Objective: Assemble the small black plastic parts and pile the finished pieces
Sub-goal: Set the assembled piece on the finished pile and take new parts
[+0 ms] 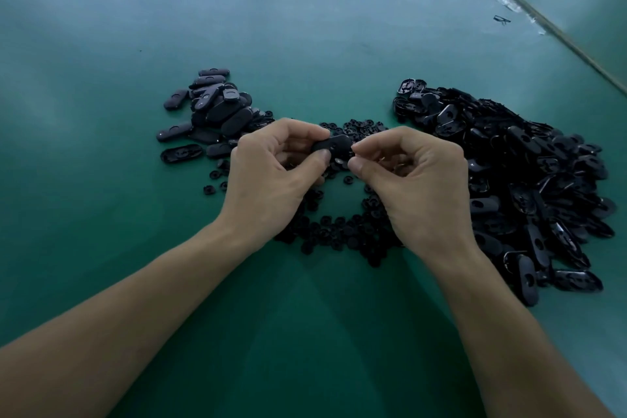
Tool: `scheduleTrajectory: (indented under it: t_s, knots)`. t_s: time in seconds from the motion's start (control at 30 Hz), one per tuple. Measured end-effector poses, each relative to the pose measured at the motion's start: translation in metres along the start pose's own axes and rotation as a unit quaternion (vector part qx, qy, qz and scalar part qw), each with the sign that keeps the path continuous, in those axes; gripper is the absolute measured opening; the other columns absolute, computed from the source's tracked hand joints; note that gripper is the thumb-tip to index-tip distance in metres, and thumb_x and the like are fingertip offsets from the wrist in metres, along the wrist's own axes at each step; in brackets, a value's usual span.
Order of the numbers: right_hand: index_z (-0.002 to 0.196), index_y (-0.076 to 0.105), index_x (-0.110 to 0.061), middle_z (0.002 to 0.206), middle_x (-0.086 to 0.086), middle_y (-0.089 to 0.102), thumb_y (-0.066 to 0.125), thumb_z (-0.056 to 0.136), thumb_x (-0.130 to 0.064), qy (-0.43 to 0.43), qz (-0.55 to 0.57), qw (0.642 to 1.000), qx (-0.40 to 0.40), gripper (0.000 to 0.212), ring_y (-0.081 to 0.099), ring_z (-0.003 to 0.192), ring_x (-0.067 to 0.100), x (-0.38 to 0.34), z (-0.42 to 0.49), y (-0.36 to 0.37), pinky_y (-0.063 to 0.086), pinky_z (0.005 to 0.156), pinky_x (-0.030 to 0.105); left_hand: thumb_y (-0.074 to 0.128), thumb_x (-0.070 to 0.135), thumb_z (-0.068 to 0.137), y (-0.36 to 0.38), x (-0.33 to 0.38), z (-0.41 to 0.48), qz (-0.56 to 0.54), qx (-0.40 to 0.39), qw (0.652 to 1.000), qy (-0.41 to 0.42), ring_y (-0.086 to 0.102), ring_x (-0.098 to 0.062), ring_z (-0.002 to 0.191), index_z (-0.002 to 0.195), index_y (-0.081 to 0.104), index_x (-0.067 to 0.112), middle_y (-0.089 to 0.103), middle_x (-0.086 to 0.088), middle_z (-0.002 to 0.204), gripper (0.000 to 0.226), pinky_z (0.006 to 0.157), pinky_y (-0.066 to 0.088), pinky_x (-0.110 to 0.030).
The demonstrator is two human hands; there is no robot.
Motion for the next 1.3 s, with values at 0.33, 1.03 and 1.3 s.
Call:
scheduleTrajectory:
  t_s: [0.33,1.03,1.3]
  knots:
    - [0.095,0.072,-0.026,0.078,-0.002,0.071,0.071,0.088,-0.002,0.012,0.038,0.999,-0.003,0.025,0.071,0.072,0.015,0.002,-0.001,0.004,0.061,0.076,0.037,0.078,0.004,0.083,0.008,0.008,-0.003,0.045,-0.028,0.998,0.024,0.074,-0.014,0.078,0.094,0.074,0.022,0.076,0.004,0.085,0.022,0.075,0.060,-0.032]
    - [0.080,0.070,-0.028,0.075,-0.008,0.072,0.077,0.084,-0.006,0.026,0.054,0.998,0.023,0.023,0.067,0.070,0.007,0.007,-0.002,0.005,0.052,0.068,0.023,0.076,-0.001,0.084,0.013,0.012,-0.004,0.027,-0.051,0.998,0.036,0.074,-0.013,0.079,0.096,0.074,0.016,0.077,0.002,0.087,0.021,0.074,0.058,-0.023]
    - [0.080,0.070,-0.028,0.076,-0.008,0.072,0.075,0.085,-0.004,0.029,0.036,0.999,0.005,0.025,0.069,0.073,0.008,0.007,-0.004,0.011,0.055,0.073,0.028,0.075,-0.004,0.084,0.013,0.013,-0.004,0.027,-0.053,0.998,0.036,0.074,-0.012,0.079,0.096,0.073,0.015,0.077,0.001,0.088,0.022,0.073,0.057,-0.022]
Point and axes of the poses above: each hand's wrist, its own z-axis towards the middle knuckle, its own y-axis out of the palm, x = y × z, the point moved 10 cm from there along z, towards the middle knuckle
